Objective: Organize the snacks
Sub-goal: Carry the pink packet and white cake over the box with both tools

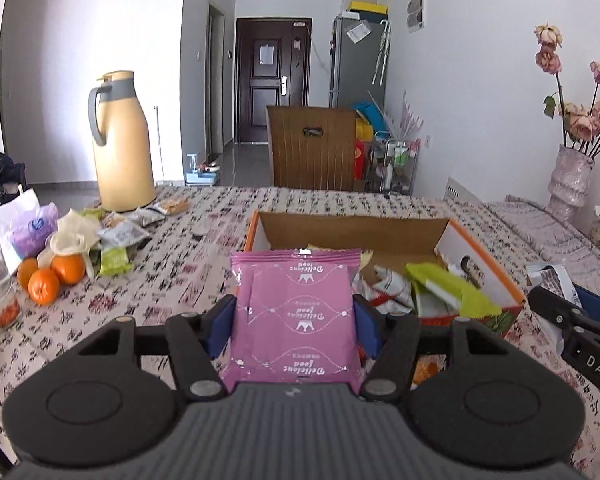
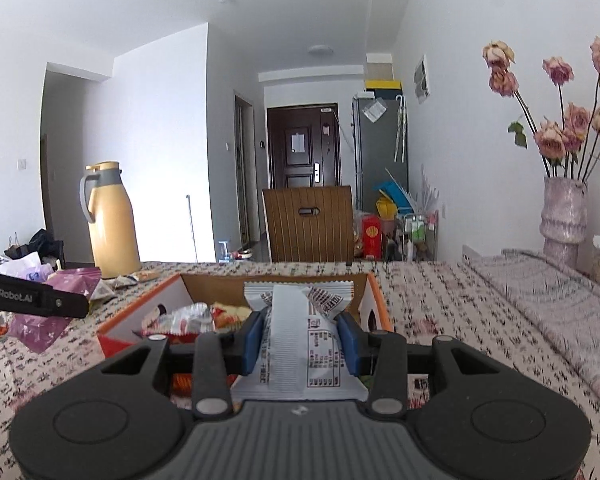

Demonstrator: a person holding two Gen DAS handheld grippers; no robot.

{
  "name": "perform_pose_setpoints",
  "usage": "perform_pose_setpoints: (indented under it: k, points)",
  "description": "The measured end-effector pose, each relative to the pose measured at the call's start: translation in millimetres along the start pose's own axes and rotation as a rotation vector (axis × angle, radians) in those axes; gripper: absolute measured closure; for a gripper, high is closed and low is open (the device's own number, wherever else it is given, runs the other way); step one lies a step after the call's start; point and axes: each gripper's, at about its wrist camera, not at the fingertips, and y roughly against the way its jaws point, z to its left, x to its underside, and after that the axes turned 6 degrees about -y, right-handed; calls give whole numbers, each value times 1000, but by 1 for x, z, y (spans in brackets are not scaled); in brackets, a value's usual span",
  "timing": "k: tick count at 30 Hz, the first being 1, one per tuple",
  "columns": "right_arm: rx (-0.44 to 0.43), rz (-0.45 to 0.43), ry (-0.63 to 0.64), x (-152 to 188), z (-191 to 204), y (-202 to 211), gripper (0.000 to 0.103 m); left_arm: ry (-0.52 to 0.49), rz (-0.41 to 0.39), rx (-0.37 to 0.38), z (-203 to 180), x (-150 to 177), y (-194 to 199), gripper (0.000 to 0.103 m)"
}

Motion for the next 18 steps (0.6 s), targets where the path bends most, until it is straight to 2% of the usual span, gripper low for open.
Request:
perform_pose_setpoints:
  k: [6,18]
  points:
    - [8,-11,12,-13,5,-13,63,-3,-27,11,-2,-13,-8,41]
    - [30,1,37,-33,9,-55,63,-20,-29,35,-16,-37,-46,41]
